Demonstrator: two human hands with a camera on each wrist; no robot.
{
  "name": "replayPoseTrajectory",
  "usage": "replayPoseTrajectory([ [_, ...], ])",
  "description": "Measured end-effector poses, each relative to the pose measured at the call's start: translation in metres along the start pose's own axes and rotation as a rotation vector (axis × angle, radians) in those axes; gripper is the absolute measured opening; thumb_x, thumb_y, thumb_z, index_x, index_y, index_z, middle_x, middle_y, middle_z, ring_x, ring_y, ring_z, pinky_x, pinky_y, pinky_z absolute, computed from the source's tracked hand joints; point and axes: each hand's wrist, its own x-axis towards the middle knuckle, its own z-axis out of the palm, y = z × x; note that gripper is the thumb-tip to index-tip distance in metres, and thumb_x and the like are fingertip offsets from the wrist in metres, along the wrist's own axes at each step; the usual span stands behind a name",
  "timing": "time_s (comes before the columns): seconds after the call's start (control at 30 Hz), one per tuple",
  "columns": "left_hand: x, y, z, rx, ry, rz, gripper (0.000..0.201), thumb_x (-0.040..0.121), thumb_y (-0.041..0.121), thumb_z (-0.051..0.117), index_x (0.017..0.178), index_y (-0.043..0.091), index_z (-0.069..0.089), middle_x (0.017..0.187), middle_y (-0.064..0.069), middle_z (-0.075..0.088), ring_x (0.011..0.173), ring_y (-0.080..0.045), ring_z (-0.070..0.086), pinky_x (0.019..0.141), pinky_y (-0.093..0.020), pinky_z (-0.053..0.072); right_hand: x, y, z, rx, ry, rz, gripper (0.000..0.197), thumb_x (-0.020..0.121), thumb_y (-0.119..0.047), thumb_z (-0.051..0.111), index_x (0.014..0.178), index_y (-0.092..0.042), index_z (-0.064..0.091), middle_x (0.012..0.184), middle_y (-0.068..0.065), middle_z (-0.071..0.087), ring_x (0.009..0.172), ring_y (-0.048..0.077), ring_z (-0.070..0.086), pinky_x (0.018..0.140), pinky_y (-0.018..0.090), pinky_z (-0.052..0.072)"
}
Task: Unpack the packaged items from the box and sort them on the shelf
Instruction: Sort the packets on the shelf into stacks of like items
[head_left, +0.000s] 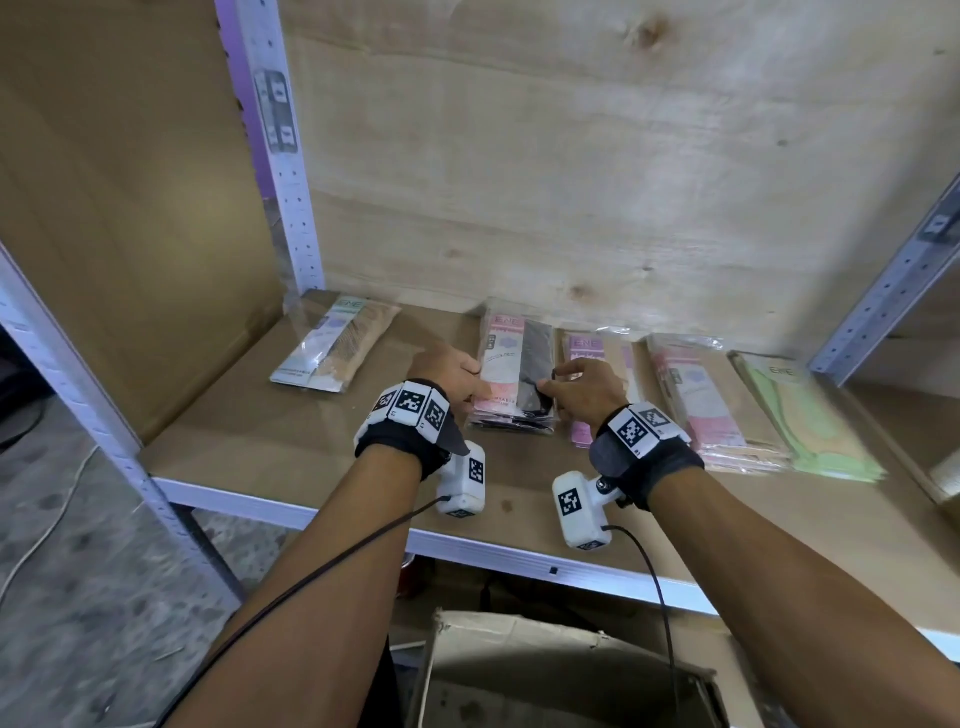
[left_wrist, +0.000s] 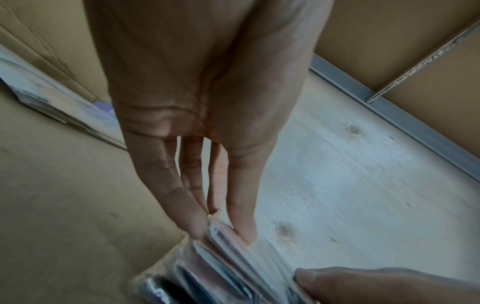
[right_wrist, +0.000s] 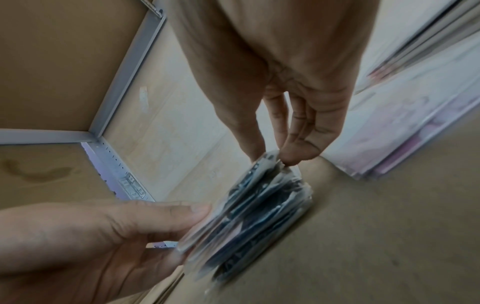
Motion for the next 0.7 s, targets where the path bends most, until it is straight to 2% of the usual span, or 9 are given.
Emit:
replayPoseTrajectory([
  [0.07,-0.001,-0.001,0.0,0.004,-0.005,0.006,0.018,0.073,0.008,0.086,0.083,0.016,0.074,0.098,-0.009,0.077,0.078,-0.024,0.077,0.075,-0.04,0.064,0.001,-0.001,-0.001,-0.011,-0.003,-0.017,0.044,0.077,-0.032,0.079,0.115,-0.011,0.069,0.1,0.008,0.075,0.093,0.03,0.073,0.086,0.045,0.06],
  [0.2,-0.004,-0.003,-0.001,0.032,0.015,0.044,0.033,0.074,0.016,0.087,0.104,0.009,0.075,0.089,-0.007,0.076,0.076,-0.027,0.077,0.076,-0.042,0.063,0.005,0.0,-0.003,-0.045,-0.01,-0.019,0.046,0.079,-0.031,0.078,0.119,-0.011,0.069,0.108,0.01,0.074,0.098,0.03,0.072,0.09,0.044,0.058],
  [0.23,-0.005,-0.003,-0.002,0.048,0.022,0.057,0.035,0.075,0.021,0.086,0.105,0.01,0.075,0.089,-0.007,0.075,0.077,-0.028,0.076,0.077,-0.042,0.063,0.006,0.0,-0.004,-0.052,-0.008,-0.016,0.046,0.08,-0.031,0.078,0.12,-0.011,0.069,0.11,0.011,0.073,0.1,0.031,0.071,0.092,0.044,0.058],
  [0.3,-0.008,-0.002,-0.006,0.095,0.054,0.089,0.025,0.077,0.035,0.083,0.095,0.02,0.074,0.092,-0.009,0.075,0.078,-0.029,0.074,0.081,-0.045,0.062,0.004,-0.003,-0.006,-0.077,0.008,-0.02,0.048,0.079,-0.033,0.077,0.121,-0.012,0.067,0.115,0.01,0.071,0.104,0.03,0.069,0.095,0.042,0.056],
  [0.37,-0.01,-0.002,-0.014,0.126,0.098,0.108,0.023,0.083,0.046,0.073,0.086,0.025,0.064,0.09,-0.007,0.068,0.077,-0.026,0.067,0.088,-0.048,0.059,0.003,-0.008,-0.008,-0.116,0.057,-0.055,0.05,0.081,-0.034,0.076,0.125,-0.013,0.064,0.121,0.007,0.067,0.11,0.027,0.065,0.098,0.037,0.052],
  [0.43,-0.009,-0.003,-0.028,0.138,0.177,0.082,0.034,0.09,0.049,0.063,0.095,0.016,0.069,0.097,-0.005,0.069,0.087,-0.026,0.068,0.094,-0.044,0.056,0.001,-0.017,-0.01,-0.117,0.12,-0.107,0.045,0.084,-0.03,0.072,0.124,-0.014,0.062,0.123,0.007,0.065,0.112,0.024,0.062,0.095,0.032,0.049],
  [0.53,-0.009,-0.012,-0.054,0.159,0.306,0.055,0.035,0.094,0.041,0.06,0.106,0.011,0.073,0.11,-0.008,0.072,0.105,-0.029,0.065,0.094,-0.031,0.049,-0.003,-0.038,-0.006,-0.093,0.159,-0.193,0.03,0.087,-0.024,0.066,0.116,-0.016,0.064,0.108,0.005,0.069,0.093,0.018,0.063,0.077,0.023,0.046],
  [0.6,-0.008,-0.022,-0.071,0.208,0.355,0.042,0.031,0.093,0.035,0.059,0.109,0.012,0.073,0.116,-0.009,0.07,0.112,-0.03,0.062,0.092,-0.03,0.043,-0.007,-0.055,0.002,-0.065,0.143,-0.25,0.021,0.088,-0.021,0.063,0.108,-0.019,0.068,0.095,0.0,0.069,0.083,0.015,0.062,0.065,0.021,0.045],
  [0.7,-0.005,-0.041,-0.096,0.289,0.378,-0.03,0.035,0.094,0.034,0.058,0.122,0.015,0.069,0.135,-0.009,0.062,0.127,-0.031,0.054,0.108,-0.033,0.039,-0.011,-0.079,0.021,-0.011,0.071,-0.315,0.011,0.088,-0.022,0.063,0.094,-0.022,0.072,0.079,-0.004,0.069,0.073,0.014,0.063,0.069,0.025,0.051],
])
